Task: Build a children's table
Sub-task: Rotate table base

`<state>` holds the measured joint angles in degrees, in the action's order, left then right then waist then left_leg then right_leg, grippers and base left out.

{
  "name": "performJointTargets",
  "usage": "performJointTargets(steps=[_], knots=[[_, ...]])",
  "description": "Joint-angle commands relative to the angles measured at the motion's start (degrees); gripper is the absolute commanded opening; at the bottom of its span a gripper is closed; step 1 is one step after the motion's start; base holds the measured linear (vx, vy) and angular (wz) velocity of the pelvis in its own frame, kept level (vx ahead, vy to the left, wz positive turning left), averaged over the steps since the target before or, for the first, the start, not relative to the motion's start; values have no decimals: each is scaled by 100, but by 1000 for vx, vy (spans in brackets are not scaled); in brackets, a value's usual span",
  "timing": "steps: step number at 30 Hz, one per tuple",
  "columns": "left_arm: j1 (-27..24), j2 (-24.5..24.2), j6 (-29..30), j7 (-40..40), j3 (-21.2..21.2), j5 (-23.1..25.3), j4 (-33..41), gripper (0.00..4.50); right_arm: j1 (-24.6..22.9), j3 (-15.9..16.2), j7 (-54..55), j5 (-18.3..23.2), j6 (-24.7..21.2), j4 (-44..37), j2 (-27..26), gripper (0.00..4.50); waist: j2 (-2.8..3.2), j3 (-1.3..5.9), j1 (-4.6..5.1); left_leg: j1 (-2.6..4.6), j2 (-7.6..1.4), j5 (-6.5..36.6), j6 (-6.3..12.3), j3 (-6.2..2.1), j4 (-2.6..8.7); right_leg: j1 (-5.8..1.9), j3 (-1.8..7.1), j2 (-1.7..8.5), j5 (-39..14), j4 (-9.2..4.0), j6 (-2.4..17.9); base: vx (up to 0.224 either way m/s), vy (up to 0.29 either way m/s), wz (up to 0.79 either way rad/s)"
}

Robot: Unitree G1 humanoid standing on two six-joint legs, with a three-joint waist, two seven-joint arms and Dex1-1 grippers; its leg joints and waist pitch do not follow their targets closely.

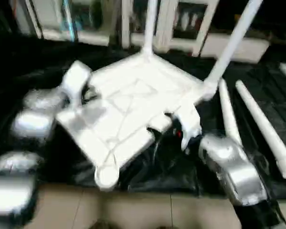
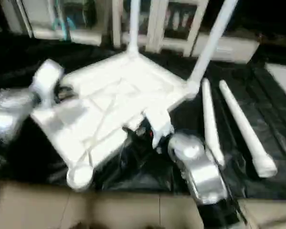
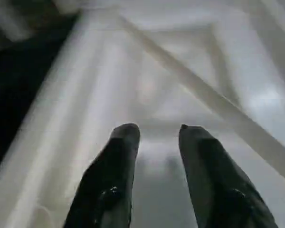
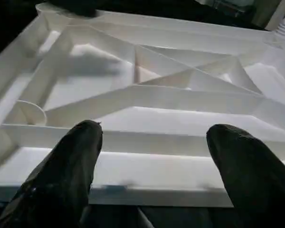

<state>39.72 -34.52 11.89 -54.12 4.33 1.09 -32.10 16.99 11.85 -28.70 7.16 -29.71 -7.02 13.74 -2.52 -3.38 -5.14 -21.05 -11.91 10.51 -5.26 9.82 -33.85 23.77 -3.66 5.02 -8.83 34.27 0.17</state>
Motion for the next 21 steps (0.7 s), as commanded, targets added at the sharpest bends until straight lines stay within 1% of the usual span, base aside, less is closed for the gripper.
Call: performJointTargets(steps=[1, 2, 3, 4, 5, 6, 7, 8, 9, 11, 12, 13, 14, 15, 16, 17, 18, 19, 20, 21], knots=[[-245, -345, 114, -701, 335, -36, 582, 207, 28, -13, -58, 44, 25, -5, 34, 387, 165, 393, 29, 130, -129, 1309, -308, -1, 478, -266, 234, 266, -723, -237, 1194, 0, 0, 0], [-610, -844, 216, -1142, 518, -5, 940, 210, 31, -30, -124, 72, 48, -1, 78, 387, 176, 379, 39, 128, -129, 1564, -353, -13, 505, -260, 242, 268, -1052, -248, 1076, 0, 0, 0], [-610, -844, 216, -1142, 518, -5, 940, 218, 31, -30, -124, 72, 48, -1, 78, 387, 184, 367, 42, 131, -126, 1658, -372, -11, 515, -245, 245, 260, -1177, -263, 1030, 0, 0, 0], [-703, -972, 199, -1251, 555, 12, 1015, 218, 32, -36, -146, 82, 51, -5, 93, 387, 172, 355, 56, 151, -103, 1779, -392, -2, 508, -227, 249, 245, -1363, -291, 971, 0, 0, 0], [-866, -1162, 288, -1484, 571, -40, 1214, 232, 24, -52, -218, 122, 47, -27, 126, 387, 192, 365, 34, 176, -109, 1809, -403, -4, 502, -213, 252, 258, -1402, -295, 969, 0, 0, 0], [-1024, -1369, 356, -1734, 571, -68, 1393, 245, 8, -51, -336, 155, 62, -56, 195, 387, 187, 348, 44, 153, -116, 1855, -404, -10, 516, -213, 260, 263, -1484, -301, 961, 0, 0, 0], [-1035, -1398, 350, -1767, 576, -60, 1398, 252, 5, -48, -364, 164, 66, -62, 210, 387, 178, 343, 31, 164, -121, 1934, -401, -13, 520, -202, 261, 265, -1606, -312, 943, 0, 0, 0], [-1121, -1573, 371, -1959, 594, -17, 1501, 254, -11, -28, -523, 210, 92, -94, 295, 387, 167, 337, 23, 174, -114, 2004, -396, -11, 517, -190, 261, 261, -1714, -324, 917, 0, 0, 0], [-1130, -1653, 338, -2048, 620, 34, 1528, 256, -23, 6, -689, 246, 116, -139, 394, 387, 173, 335, 26, 171, -119, 2031, -402, -17, 522, -190, 263, 262, -1737, -320, 913, 0, 0, 0], [-1150, -1719, 349, -2137, 636, 42, 1600, 277, -33, 34, -836, 286, 138, -184, 491, 387, 162, 321, 22, 166, -111, 2108, -401, -19, 526, -187, 262, 257, -1865, -331, 881, 0, 0, 0], [-1176, -1828, 355, -2215, 694, 19, 1735, 291, -48, 52, -1062, 375, 129, -262, 617, 387, 150, 320, 25, 154, -107, 2156, -393, -29, 526, -203, 261, 269, -1982, -340, 855, 0, 0, 0], [-1177, -1856, 347, -2233, 713, 16, 1764, 298, -52, 58, -1133, 403, 127, -285, 655, 387, 163, 322, 17, 156, -118, 2166, -383, -35, 527, -204, 265, 274, -2006, -343, 836, 0, 0, 0], [-1125, -1879, 254, -2252, 786, 64, 1762, 300, -75, 101, -1387, 483, 105, -395, 823, 387, 181, 323, 18, 151, -105, 2152, -355, -36, 520, -206, 264, 264, -1991, -339, 833, 0, 0, 0], [-1100, -1892, 217, -2267, 823, 95, 1775, 302, -85, 124, -1528, 525, 96, -448, 915, 387, 165, 323, 22, 144, -108, 2152, -351, -35, 520, -214, 263, 263, -1991, -341, 823, 0, 0, 0], [-1073, -1889, 165, -2273, 862, 142, 1762, 310, -102, 158, -1676, 561, 82, -519, 1024, 387, 174, 325, 26, 143, -107, 2138, -347, -39, 520, -219, 262, 264, -1984, -340, 831, 0, 0, 0], [-1040, -1878, 94, -2276, 909, 207, 1733, 323, -124, 206, -1857, 602, 63, -611, 1163, 387, 193, 326, 19, 145, -106, 2136, -343, -44, 518, -223, 260, 257, -1986, -341, 825, 0, 0, 0], [-993, -1865, -60, -2258, 993, 336, 1667, 335, -149, 281, -2078, 634, 14, -738, 1360, 387, 173, 331, 16, 156, -108, 2098, -317, -31, 505, -218, 269, 259, -1930, -344, 834, 0, 0, 0], [-948, -1845, -226, -2235, 1080, 470, 1583, 341, -169, 351, -2276, 653, -28, -850, 1545, 387, 190, 328, 5, 146, -108, 2075, -287, -40, 507, -235, 267, 250, -1927, -349, 829, 0, 0, 0], [-879, -1816, -474, -2207, 1230, 666, 1459, 341, -193, 422, -2498, 660, -80, -997, 1770, 387, 192, 326, 8, 148, -108, 2084, -283, -43, 507, -236, 265, 248, -1942, -351, 821, 0, 0, 0], [-853, -1797, -579, -2196, 1293, 734, 1415, 341, -200, 434, -2554, 662, -107, -1050, 1834, 387, 223, 335, 1, 154, -108, 2085, -294, -45, 502, -241, 266, 249, -1917, -348, 819, 0, 0, 0]])
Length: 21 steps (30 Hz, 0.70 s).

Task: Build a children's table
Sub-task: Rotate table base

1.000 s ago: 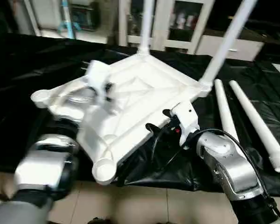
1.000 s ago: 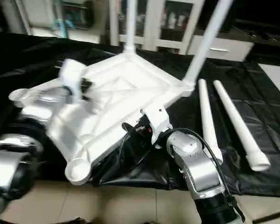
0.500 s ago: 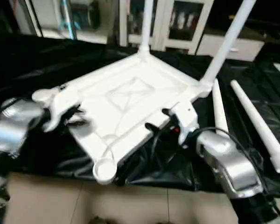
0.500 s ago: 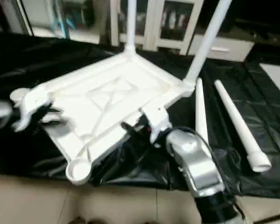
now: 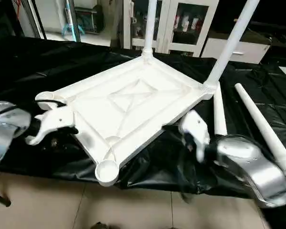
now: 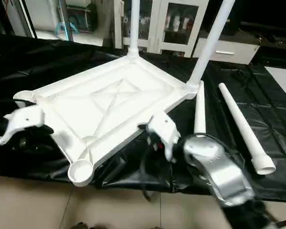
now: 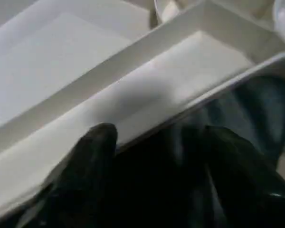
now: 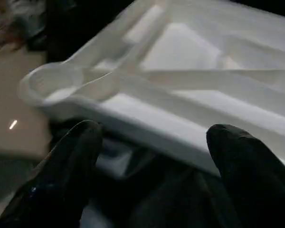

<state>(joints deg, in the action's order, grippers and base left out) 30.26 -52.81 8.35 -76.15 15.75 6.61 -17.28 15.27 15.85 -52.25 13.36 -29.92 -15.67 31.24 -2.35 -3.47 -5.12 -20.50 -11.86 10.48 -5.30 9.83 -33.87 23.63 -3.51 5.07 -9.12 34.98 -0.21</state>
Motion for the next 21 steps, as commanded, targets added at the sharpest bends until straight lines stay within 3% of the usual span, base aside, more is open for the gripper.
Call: performJointTargets(steps=[1, 7, 8, 10, 13, 21], knots=[[99, 39, -255, 13, 171, 200, -78, 341, -32, 37, -212, 44, -94, -201, 102, 387, 170, 350, 15, 91, -113, 2078, -287, -42, 499, -229, 254, 250, -1840, -410, 879, 0, 0, 0], [193, 77, -962, 215, 633, 745, -360, 341, -7, 99, -246, 9, -121, -363, 245, 387, 182, 370, 21, 98, -113, 2025, -315, -40, 485, -221, 251, 238, -1668, -394, 994, 0, 0, 0], [215, 158, -1080, 276, 682, 788, -422, 341, 3, 112, -235, 17, -139, -387, 251, 387, 220, 372, 15, 102, -113, 2034, -328, -47, 483, -222, 251, 241, -1649, -387, 1009, 0, 0, 0], [274, 312, -1409, 443, 823, 977, -597, 341, -2, 153, -224, 23, -176, -458, 285, 387, 192, 365, 26, 93, -109, 2078, -319, -41, 478, -231, 248, 230, -1698, -405, 1006, 0, 0, 0], [370, 518, -1822, 687, 967, 1171, -862, 341, -37, 184, -215, -2, -225, -549, 284, 387, 213, 388, 0, 96, -112, 1976, -300, -39, 467, -238, 260, 247, -1649, -396, 986, 0, 0, 0], [494, 702, -2121, 634, 1044, 1207, -1168, 269, -48, 254, -195, -9, -250, -605, 304, 387, 197, 368, 6, 116, -111, 2196, -312, -48, 473, -217, 255, 256, -2040, -432, 914, 0, 0, 0]])
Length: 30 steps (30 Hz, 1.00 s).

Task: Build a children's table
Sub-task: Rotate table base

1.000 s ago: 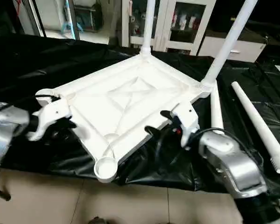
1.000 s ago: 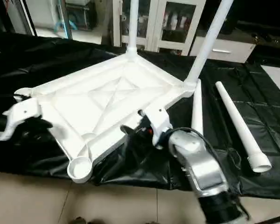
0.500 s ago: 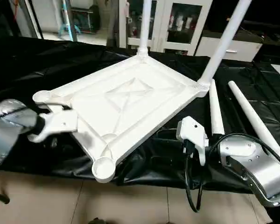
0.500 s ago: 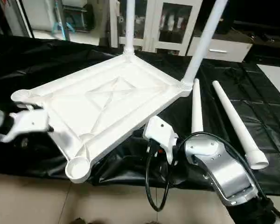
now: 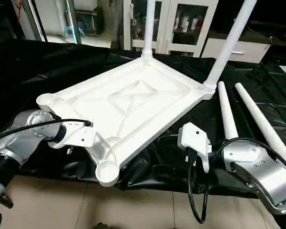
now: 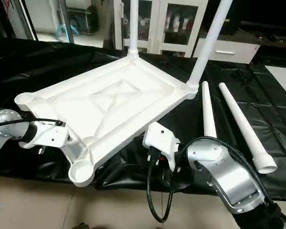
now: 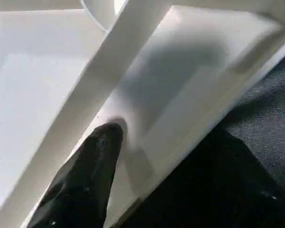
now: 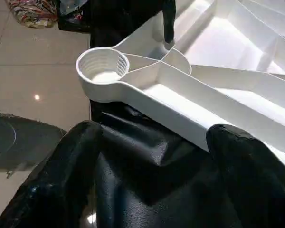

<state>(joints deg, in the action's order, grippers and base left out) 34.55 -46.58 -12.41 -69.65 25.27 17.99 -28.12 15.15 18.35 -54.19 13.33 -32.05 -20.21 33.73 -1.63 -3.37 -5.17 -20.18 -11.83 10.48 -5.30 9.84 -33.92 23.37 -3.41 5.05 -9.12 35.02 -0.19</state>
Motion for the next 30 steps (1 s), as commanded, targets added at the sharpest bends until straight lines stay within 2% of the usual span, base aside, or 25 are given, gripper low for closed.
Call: performJointTargets(steps=[1, 4, 6, 8, 11, 15, 21, 22, 24, 29, 30], knots=[[78, 79, -29, -72, 92, 59, -104, 262, -24, 18, 5, -12, -27, -135, 58, 387, 130, 357, 8, 82, -114, 2188, -314, -50, 479, -192, 245, 258, -2057, -439, 906, 0, 0, 0], [113, 76, 56, -211, 84, 21, -153, 223, 2, 43, 7, -35, -10, -96, 47, 387, 128, 353, 8, 78, -115, 2228, -320, -58, 485, -192, 242, 263, -2150, -444, 880, 0, 0, 0], [109, 72, 120, -247, 75, 10, -150, 218, 9, 51, 8, -43, -3, -84, 41, 387, 126, 354, 12, 78, -118, 2225, -323, -59, 484, -190, 244, 267, -2149, -445, 879, 0, 0, 0], [115, 58, 222, -345, 60, -29, -161, 201, 20, 67, 5, -50, 10, -64, 35, 387, 111, 361, 14, 73, -119, 2154, -313, -54, 483, -197, 246, 267, -2060, -437, 905, 0, 0, 0], [110, 39, 284, -423, 56, -37, -154, 176, 27, 75, -6, -51, 28, -40, 41, 387, 130, 367, 12, 69, -122, 2052, -310, -53, 485, -203, 247, 262, -1840, -409, 973, 0, 0, 0], [94, 53, 393, -516, 29, -59, -154, 150, 28, 87, 1, -60, 63, -17, 59, 387, 121, 367, 26, 58, -116, 2009, -300, -47, 482, -221, 251, 261, -1730, -393, 1023, 0, 0, 0], [48, 137, 687, -526, -93, -184, -166, 126, 21, 102, 23, -77, 81, -7, 24, 387, 122, 351, 42, 70, -108, 2062, -261, -38, 475, -207, 258, 270, -2112, -433, 951, 0, 0, 0], [-12, 243, 881, -549, -255, -416, -154, 123, 27, 108, 31, -83, 84, 2, 3, 387, 122, 344, 48, 68, -109, 2088, -264, -42, 480, -203, 255, 267, -2197, -439, 923, 0, 0, 0], [-29, 275, 1095, -375, -323, -348, -162, 119, 31, 109, 34, -91, 91, 10, -2, 387, 117, 344, 45, 77, -105, 2100, -253, -38, 472, -193, 255, 272, -2312, -454, 906, 0, 0, 0], [-66, 369, 1561, 130, -551, -274, -240, 110, 58, 102, 43, -102, 111, 53, -9, 387, 101, 333, 93, 26, -83, 2096, -212, -64, 473, -210, 229, 278, -2807, -497, 667, 0, 0, 0], [-75, 394, 1658, 241, -587, -250, -228, 109, 61, 107, 47, -103, 114, 59, -12, 387, 75, 329, 101, 28, -79, 2113, -196, -67, 472, -203, 222, 278, -2929, -518, 620, 0, 0, 0]])
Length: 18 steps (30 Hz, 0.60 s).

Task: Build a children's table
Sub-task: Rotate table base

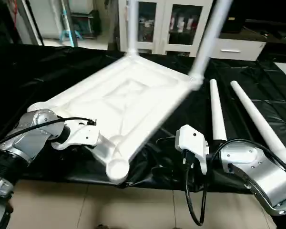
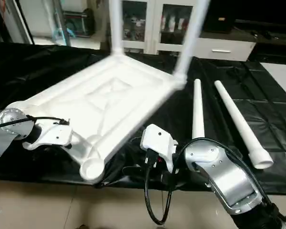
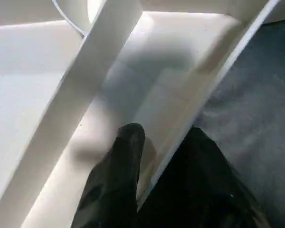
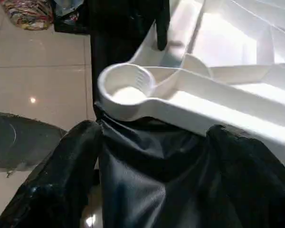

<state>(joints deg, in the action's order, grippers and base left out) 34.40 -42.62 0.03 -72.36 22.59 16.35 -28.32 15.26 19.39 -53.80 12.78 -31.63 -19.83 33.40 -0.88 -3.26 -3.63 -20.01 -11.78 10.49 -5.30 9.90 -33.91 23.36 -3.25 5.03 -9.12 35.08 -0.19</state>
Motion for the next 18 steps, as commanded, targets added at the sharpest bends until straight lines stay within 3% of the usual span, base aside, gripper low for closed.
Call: performJointTargets(steps=[1, 6, 9, 10, 13, 16, 18], knots=[[-64, 33, 570, 652, -355, -38, -192, 109, 52, 10, 10, -51, 75, 26, 20, 387, 11, 324, -32, 13, -81, 2101, -183, -79, 463, -197, 203, 285, -3032, -532, 574, 0, 0, 0], [-109, 474, 1547, 1475, -637, 6, -45, 103, 80, 26, 27, -61, 78, 46, -8, 387, -12, 326, 54, -23, -62, 2013, -112, -94, 441, -206, 162, 278, -3217, -564, 473, 0, 0, 0], [-142, 754, 1909, 1672, -718, -25, 121, 96, 91, 34, 32, -78, 103, 85, -10, 387, -16, 348, 103, -80, -63, 1837, -62, -101, 444, -248, 155, 267, -2915, -537, 529, 0, 0, 0], [-146, 798, 1954, 1701, -728, -27, 143, 91, 93, 35, 34, -81, 107, 92, -10, 387, -19, 355, 112, -95, -65, 1760, -41, -99, 440, -256, 156, 260, -2721, -517, 581, 0, 0, 0], [-225, 1189, 2101, 1805, -637, -152, 398, 71, 91, 31, 84, -103, 121, 111, -21, 387, -20, 385, 85, -39, -70, 1545, 49, -50, 396, -219, 187, 239, -2100, -485, 844, 0, 0, 0], [-262, 1496, 1830, 1831, -515, -267, 481, 54, 78, 24, 115, -119, 120, 112, -22, 387, -12, 409, 34, -46, -78, 1243, 147, -23, 376, -252, 197, 223, -1450, -425, 1094, 0, 0, 0], [-273, 1654, 1614, 1766, -481, -395, 471, 38, 76, 18, 135, -128, 109, 117, -22, 387, -8, 421, -21, -51, -79, 1093, 187, -15, 367, -268, 199, 231, -1199, -396, 1159, 0, 0, 0]])
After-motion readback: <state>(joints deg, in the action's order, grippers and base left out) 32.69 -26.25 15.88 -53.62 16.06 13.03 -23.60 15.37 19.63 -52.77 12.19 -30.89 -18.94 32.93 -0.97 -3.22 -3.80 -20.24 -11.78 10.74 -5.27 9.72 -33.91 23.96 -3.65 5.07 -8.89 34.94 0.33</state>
